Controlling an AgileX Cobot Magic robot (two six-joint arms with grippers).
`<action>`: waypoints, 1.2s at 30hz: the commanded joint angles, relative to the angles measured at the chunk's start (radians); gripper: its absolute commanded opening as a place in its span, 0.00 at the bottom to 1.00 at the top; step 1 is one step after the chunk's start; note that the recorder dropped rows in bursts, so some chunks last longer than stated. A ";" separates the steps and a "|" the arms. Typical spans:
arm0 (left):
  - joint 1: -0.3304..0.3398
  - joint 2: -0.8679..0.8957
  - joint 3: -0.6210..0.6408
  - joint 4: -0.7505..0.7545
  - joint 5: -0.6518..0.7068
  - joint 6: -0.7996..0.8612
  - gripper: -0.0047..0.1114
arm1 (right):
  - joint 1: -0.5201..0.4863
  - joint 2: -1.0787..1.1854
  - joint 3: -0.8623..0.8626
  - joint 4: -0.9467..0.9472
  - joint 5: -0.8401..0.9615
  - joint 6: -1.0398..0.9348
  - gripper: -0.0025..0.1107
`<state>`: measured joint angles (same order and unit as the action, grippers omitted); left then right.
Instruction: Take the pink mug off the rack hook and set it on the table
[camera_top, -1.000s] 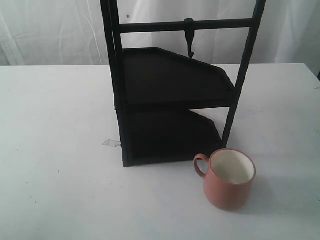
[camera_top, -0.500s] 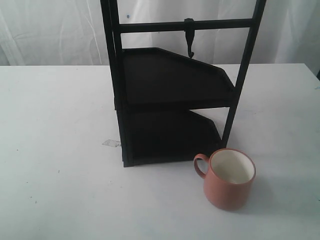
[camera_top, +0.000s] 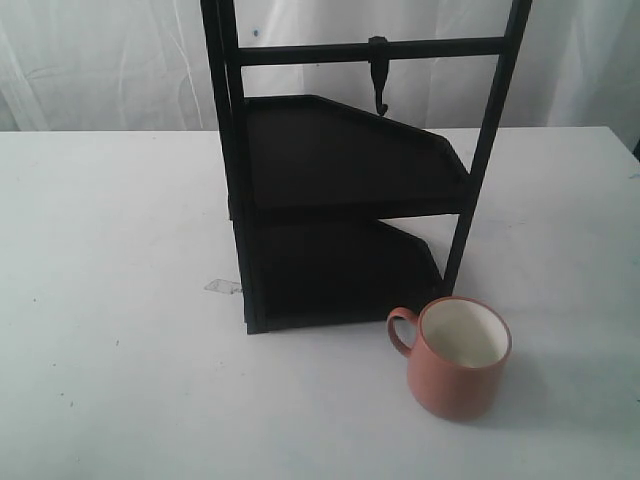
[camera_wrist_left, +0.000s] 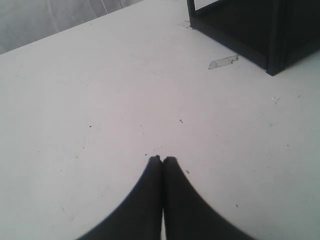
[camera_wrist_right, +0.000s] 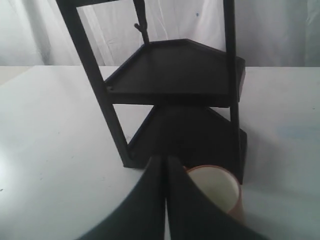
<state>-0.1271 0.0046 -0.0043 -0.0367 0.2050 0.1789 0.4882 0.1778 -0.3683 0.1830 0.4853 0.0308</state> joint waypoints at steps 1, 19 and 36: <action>0.005 -0.005 0.004 -0.005 0.005 0.001 0.04 | 0.005 -0.052 0.115 -0.040 -0.119 0.011 0.02; 0.005 -0.005 0.004 -0.005 0.005 0.001 0.04 | -0.001 -0.158 0.365 -0.112 -0.308 -0.004 0.02; 0.005 -0.005 0.004 -0.005 0.005 0.001 0.04 | -0.092 -0.165 0.368 -0.130 -0.285 -0.031 0.02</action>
<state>-0.1271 0.0046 -0.0043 -0.0367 0.2050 0.1789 0.4011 0.0184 -0.0049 0.0593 0.1974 0.0000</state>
